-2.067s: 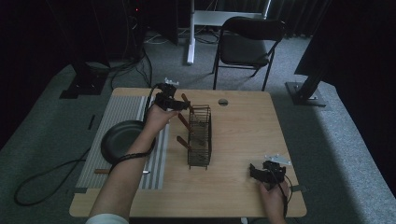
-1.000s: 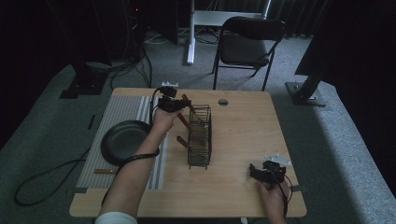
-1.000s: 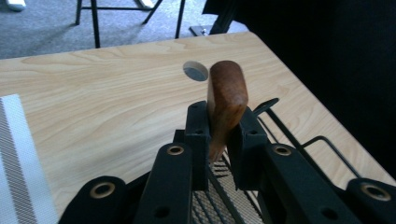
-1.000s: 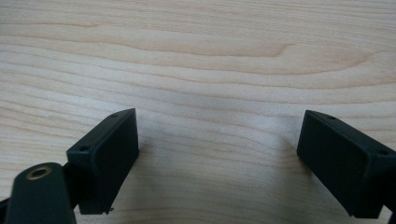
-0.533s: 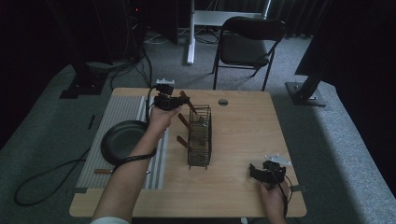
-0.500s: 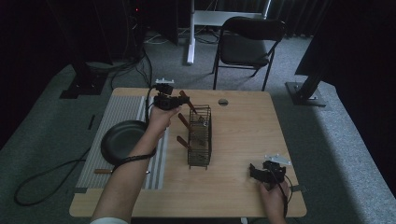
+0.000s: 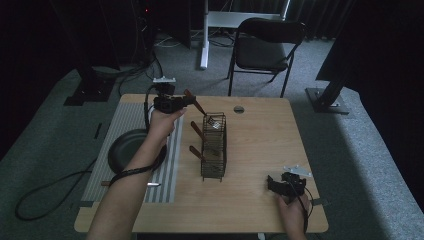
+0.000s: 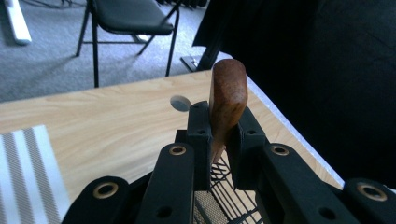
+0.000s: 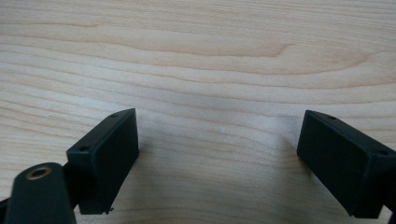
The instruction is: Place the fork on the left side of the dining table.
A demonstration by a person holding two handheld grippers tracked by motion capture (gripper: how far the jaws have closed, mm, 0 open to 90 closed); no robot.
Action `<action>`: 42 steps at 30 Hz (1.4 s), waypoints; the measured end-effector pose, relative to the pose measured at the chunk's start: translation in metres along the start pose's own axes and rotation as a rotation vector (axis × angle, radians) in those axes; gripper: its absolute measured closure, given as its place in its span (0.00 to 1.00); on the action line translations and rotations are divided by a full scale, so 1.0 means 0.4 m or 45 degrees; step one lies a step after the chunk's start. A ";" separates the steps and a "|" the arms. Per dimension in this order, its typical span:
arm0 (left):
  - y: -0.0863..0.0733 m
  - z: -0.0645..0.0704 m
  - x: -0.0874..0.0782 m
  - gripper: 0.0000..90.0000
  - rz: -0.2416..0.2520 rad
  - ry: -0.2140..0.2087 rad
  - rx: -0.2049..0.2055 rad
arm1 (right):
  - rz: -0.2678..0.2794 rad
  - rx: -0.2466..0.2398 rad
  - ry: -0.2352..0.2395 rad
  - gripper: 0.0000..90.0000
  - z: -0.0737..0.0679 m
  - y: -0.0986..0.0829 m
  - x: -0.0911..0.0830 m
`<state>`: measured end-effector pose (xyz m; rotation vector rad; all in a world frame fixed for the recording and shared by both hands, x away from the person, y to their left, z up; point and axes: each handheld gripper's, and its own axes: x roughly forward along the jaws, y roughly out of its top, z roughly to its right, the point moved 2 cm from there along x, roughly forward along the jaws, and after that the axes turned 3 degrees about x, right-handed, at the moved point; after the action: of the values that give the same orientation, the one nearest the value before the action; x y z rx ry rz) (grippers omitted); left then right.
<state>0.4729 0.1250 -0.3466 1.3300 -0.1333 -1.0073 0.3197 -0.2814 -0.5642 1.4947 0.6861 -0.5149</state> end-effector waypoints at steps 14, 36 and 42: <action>0.044 -0.040 -0.124 0.89 0.100 0.077 -0.021 | 0.000 0.000 0.000 0.14 0.000 0.000 0.000; -0.047 -0.238 -0.196 0.89 0.130 0.276 -0.217 | -0.001 -0.001 0.000 0.14 0.000 0.000 0.000; -0.076 -0.286 -0.180 0.89 0.138 0.347 -0.224 | 0.001 -0.002 0.000 0.14 0.000 0.000 0.001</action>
<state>0.4834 0.2603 -0.3740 1.2709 0.0874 -0.7212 0.3199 -0.2814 -0.5642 1.4934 0.6859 -0.5132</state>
